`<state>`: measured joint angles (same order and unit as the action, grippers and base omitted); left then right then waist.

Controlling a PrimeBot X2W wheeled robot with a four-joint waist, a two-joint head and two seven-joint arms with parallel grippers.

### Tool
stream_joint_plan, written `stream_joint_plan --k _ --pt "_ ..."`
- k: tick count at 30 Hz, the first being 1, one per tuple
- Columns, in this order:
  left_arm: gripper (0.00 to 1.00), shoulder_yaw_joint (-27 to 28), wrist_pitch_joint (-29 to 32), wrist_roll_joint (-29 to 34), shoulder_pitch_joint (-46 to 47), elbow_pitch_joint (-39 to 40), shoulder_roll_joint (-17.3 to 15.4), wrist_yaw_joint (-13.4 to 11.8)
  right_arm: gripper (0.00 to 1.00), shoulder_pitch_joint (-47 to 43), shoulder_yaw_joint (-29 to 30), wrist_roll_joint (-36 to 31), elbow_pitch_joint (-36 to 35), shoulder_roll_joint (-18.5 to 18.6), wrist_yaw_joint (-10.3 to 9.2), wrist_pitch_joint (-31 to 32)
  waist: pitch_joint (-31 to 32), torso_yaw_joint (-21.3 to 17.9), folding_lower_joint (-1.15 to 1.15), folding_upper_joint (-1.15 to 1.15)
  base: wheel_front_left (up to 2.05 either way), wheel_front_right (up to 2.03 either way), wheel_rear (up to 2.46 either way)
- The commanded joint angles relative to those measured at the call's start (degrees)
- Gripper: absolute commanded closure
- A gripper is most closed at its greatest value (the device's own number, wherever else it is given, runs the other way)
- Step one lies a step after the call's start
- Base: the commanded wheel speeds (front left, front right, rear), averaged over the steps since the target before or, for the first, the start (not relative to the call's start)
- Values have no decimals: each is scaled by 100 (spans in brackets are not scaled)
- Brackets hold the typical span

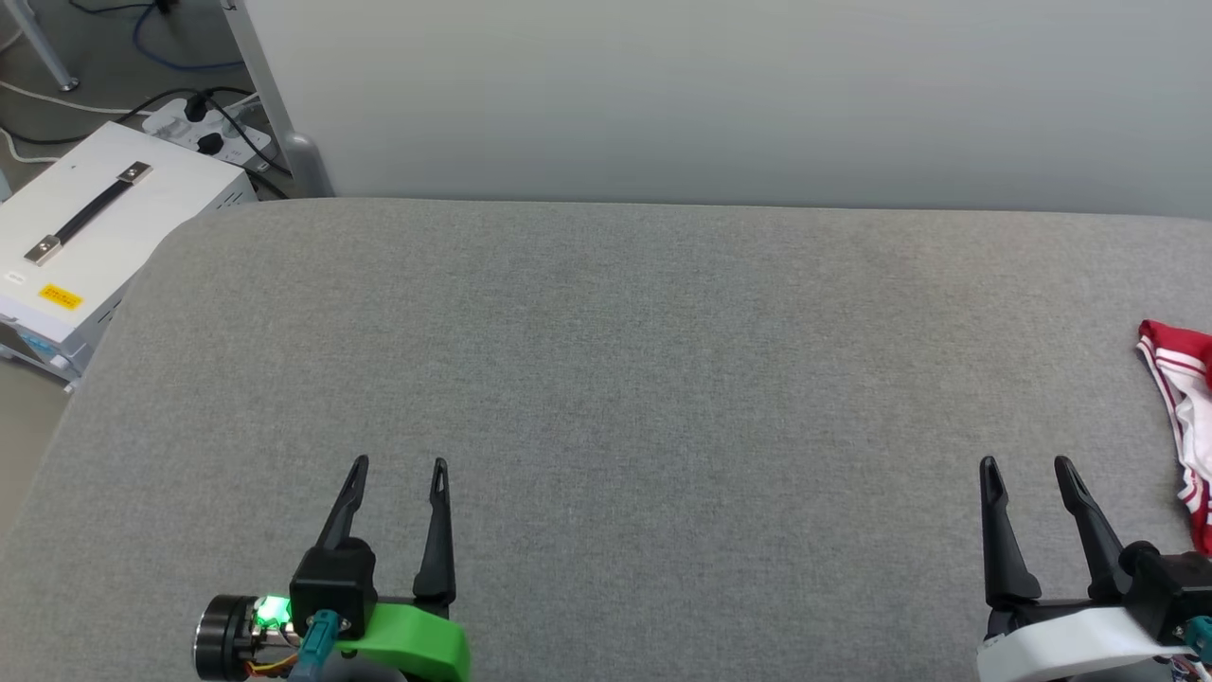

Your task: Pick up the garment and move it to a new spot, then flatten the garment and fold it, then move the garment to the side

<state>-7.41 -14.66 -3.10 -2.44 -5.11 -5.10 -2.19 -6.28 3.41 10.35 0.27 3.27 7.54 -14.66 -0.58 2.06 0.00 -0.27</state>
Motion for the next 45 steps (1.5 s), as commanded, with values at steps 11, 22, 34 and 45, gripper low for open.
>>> stream_joint_plan --k 11,22,34,45 --pt "100 34 74 15 9 23 6 22 100 20 -17 -51 8 -6 0 78 11 -12 0 1 0 0 0" --pt "100 98 199 41 30 67 25 40 100 74 -46 -139 5 -9 -1 203 15 -30 0 4 0 0 0" --pt "100 167 336 71 53 115 47 59 100 134 -78 -236 2 -12 -1 340 20 -49 0 6 0 0 0" --pt "100 233 466 98 75 161 67 78 100 191 -109 -328 -2 -15 -2 469 24 -67 0 9 0 0 0"
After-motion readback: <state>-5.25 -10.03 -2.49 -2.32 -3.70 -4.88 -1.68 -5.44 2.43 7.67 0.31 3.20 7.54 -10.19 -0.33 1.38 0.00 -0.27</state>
